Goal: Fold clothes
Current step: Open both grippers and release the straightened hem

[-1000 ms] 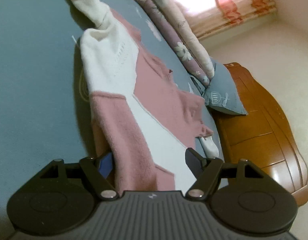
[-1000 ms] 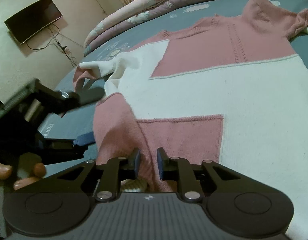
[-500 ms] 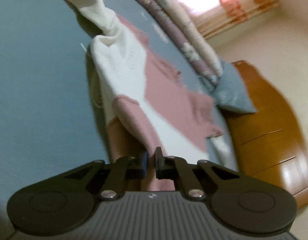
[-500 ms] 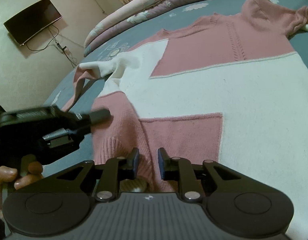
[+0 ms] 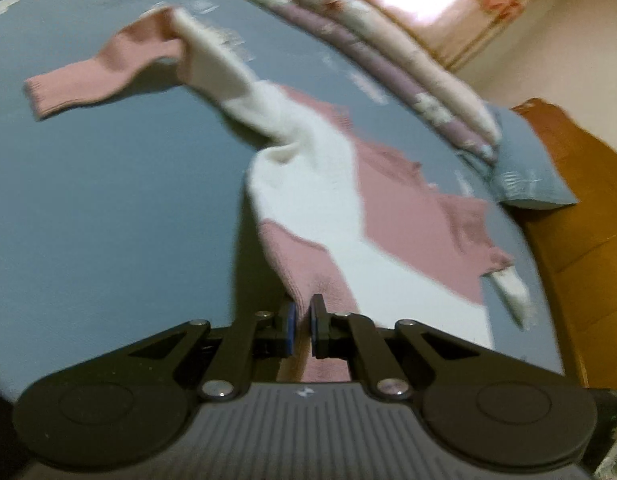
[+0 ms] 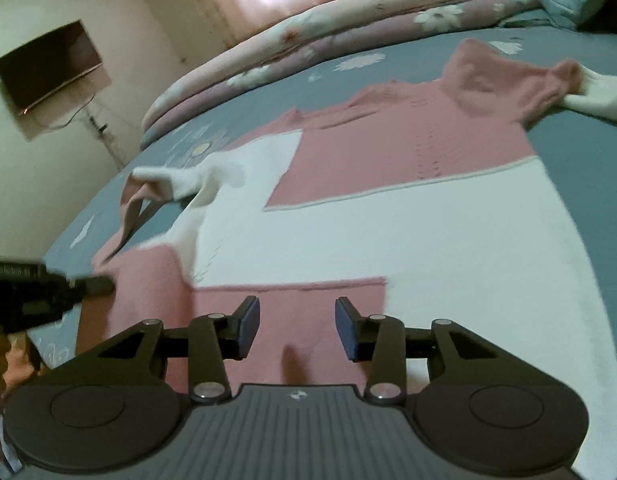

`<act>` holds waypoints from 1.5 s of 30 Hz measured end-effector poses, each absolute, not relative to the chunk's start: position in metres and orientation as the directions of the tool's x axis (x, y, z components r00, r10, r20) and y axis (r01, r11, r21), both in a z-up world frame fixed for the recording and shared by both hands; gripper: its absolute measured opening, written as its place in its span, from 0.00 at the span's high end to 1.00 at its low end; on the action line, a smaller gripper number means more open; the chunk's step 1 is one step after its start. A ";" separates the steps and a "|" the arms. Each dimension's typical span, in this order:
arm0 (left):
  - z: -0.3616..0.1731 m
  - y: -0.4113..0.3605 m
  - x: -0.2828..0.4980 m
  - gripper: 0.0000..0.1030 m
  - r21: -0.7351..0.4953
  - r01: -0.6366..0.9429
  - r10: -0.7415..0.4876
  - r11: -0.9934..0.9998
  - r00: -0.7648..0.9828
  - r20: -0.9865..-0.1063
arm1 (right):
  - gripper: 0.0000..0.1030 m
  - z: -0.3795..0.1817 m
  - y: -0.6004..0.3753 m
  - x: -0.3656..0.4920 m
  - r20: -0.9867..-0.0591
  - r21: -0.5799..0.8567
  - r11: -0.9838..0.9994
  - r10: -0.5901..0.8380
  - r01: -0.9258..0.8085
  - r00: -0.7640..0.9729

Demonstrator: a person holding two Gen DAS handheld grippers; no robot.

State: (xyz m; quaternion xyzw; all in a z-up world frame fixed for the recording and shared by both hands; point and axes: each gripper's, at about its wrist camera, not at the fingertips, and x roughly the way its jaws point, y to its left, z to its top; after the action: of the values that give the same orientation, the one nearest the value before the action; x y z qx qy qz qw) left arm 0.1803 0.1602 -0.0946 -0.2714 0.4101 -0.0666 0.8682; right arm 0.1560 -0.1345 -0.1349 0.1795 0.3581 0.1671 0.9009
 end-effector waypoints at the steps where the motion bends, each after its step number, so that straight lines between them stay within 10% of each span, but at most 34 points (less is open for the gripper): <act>1: -0.097 0.165 0.180 0.96 -0.514 -0.122 -0.325 0.849 0.646 -0.690 | 0.54 -0.136 -0.135 0.156 -0.587 0.445 0.880 0.427 -0.167 0.688; 13: -0.135 0.204 0.181 0.91 -0.449 -0.267 -0.263 0.853 0.523 -0.811 | 0.48 -0.140 -0.135 0.160 -0.607 0.428 0.893 0.400 -0.142 0.687; 21: -0.132 0.199 0.169 0.48 -0.541 -0.184 -0.395 0.820 0.502 -0.769 | 0.47 -0.138 -0.133 0.160 -0.609 0.427 0.891 0.408 -0.153 0.680; 26: -0.130 0.182 0.149 0.50 -0.600 -0.120 -0.489 0.791 0.466 -0.737 | 0.45 -0.136 -0.134 0.157 -0.603 0.425 0.891 0.410 -0.160 0.684; 30: -0.117 0.178 0.139 0.91 -0.650 -0.079 -0.538 0.755 0.492 -0.684 | 0.41 -0.134 -0.136 0.156 -0.600 0.423 0.893 0.403 -0.153 0.691; 40: -0.093 0.195 0.129 0.90 -0.437 -0.167 -0.295 0.884 0.526 -0.798 | 0.40 -0.132 -0.138 0.150 -0.600 0.406 0.901 0.388 -0.151 0.700; 45: -0.095 0.175 0.125 0.71 -0.448 -0.079 -0.346 0.891 0.521 -0.780 | 0.35 -0.133 -0.135 0.150 -0.606 0.395 0.904 0.390 -0.162 0.693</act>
State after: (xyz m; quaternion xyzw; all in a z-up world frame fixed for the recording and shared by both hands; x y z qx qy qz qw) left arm 0.1254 0.1749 -0.0952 -0.2202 0.4830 -0.0791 0.8438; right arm 0.1504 -0.1345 -0.1333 0.1574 0.3608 0.1522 0.9066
